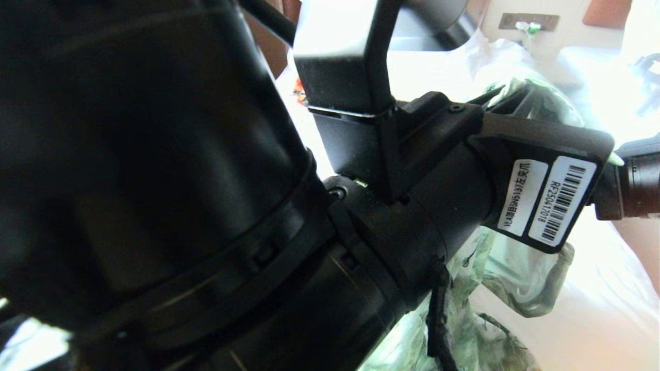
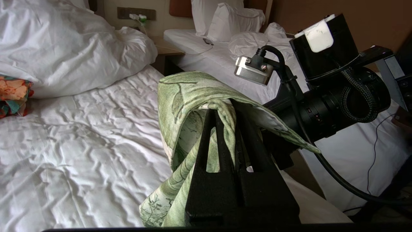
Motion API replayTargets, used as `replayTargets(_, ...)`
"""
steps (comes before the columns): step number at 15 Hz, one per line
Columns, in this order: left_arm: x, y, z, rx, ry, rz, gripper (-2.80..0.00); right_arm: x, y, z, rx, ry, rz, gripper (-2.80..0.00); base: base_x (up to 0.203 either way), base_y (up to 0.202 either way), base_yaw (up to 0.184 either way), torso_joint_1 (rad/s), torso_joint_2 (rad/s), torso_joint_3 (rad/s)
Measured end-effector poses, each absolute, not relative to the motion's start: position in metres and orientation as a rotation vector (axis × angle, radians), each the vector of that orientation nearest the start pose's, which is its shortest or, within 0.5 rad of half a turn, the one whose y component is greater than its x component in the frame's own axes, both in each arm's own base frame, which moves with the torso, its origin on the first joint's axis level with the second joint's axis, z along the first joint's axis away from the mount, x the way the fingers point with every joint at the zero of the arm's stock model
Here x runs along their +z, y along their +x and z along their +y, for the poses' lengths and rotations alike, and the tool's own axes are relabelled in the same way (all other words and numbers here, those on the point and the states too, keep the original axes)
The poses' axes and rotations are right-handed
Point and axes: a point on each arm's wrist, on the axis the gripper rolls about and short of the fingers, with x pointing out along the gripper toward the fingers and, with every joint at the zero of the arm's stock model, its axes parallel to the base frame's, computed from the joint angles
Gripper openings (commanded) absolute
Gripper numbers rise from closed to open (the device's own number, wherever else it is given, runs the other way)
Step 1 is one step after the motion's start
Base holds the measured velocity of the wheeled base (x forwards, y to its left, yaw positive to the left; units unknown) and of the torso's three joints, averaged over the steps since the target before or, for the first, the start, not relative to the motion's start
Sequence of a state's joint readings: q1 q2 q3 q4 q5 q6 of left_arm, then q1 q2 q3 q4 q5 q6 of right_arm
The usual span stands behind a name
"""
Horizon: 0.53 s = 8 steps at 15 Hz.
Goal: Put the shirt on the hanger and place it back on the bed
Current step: Take the clothes hanger out of the clothes
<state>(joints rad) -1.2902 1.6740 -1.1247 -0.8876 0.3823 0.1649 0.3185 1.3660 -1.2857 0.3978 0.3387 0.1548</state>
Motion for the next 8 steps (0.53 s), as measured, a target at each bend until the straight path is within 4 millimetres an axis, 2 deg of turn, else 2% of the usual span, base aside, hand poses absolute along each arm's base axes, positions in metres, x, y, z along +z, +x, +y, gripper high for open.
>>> replayTargets(8,0.306,0.096,-0.298,-0.869,-0.11,-0.31,-2.8,0.31,0.213,0.074,0.57,0.235,0.518,0.0,0.0,0.0,0.0,0.0,0.0,0.0)
